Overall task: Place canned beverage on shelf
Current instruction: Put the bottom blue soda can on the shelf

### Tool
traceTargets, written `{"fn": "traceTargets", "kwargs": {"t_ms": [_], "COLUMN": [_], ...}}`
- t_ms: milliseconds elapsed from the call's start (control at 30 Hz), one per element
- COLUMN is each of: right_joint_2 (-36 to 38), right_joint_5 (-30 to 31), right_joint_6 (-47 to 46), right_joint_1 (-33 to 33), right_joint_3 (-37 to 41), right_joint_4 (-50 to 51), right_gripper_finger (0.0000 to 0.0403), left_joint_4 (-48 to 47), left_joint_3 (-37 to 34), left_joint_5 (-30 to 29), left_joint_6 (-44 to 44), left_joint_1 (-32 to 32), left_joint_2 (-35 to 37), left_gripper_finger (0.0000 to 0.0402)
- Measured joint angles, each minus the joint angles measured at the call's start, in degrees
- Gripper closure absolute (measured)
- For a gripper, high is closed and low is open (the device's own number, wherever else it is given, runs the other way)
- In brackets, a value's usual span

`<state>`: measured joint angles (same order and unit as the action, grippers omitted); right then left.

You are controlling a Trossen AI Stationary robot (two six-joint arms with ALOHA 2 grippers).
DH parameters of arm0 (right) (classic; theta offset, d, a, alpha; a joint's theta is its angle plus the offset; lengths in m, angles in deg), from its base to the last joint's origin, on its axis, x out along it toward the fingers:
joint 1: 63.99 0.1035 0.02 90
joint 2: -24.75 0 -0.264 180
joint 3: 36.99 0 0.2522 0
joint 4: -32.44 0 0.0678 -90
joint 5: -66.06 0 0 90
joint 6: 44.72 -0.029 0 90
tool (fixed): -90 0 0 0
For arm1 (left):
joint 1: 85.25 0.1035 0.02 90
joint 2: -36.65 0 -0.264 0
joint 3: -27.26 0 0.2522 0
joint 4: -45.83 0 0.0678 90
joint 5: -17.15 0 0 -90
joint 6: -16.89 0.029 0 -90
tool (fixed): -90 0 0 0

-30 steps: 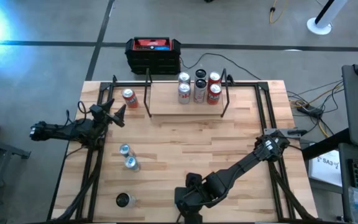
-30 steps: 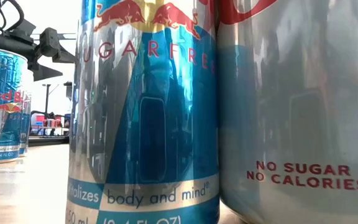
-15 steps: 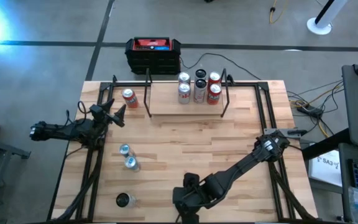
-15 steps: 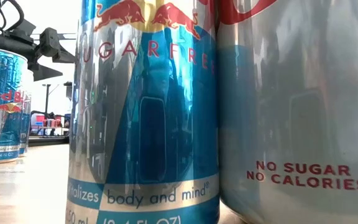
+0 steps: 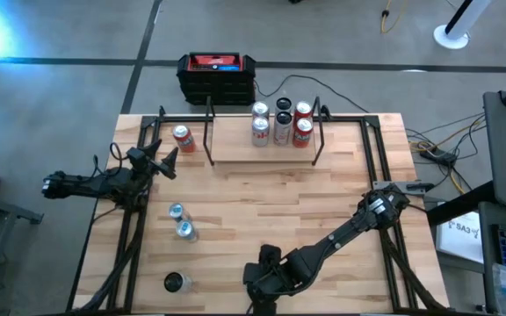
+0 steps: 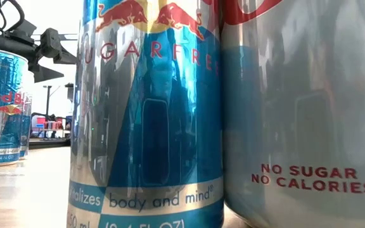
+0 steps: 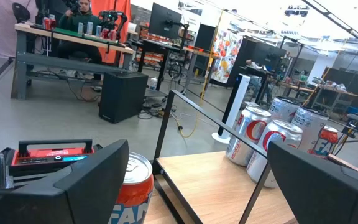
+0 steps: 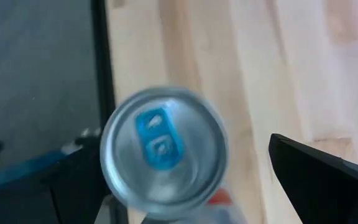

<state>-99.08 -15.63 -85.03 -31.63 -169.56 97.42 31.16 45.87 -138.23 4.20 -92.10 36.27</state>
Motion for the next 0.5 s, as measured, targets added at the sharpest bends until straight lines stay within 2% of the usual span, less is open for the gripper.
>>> {"fn": "traceTargets", "kwargs": {"t_ms": [200,300,400,500], "right_joint_2": [0.00,0.00,0.00,0.00], "right_joint_5": [6.65,6.94,6.91,6.81], "right_joint_6": [-1.72,-1.74,-1.84,-3.01], "right_joint_1": [0.26,0.26,0.28,0.28], "right_joint_3": [0.36,0.38,0.38,0.40], "right_joint_4": [-0.02,0.33,0.49,0.74], "right_gripper_finger": [0.0003,0.0006,0.0028,0.0072], "left_joint_4": [0.00,0.00,0.00,0.00], "left_joint_3": [0.00,0.00,0.00,0.00], "left_joint_5": [0.00,0.00,0.00,0.00], "left_joint_6": [0.00,0.00,0.00,0.01], "left_joint_1": [-0.02,0.00,-0.01,-0.01], "left_joint_2": [0.00,0.00,-0.01,0.00], "left_gripper_finger": [0.0033,0.0033,0.0033,0.0033]}}
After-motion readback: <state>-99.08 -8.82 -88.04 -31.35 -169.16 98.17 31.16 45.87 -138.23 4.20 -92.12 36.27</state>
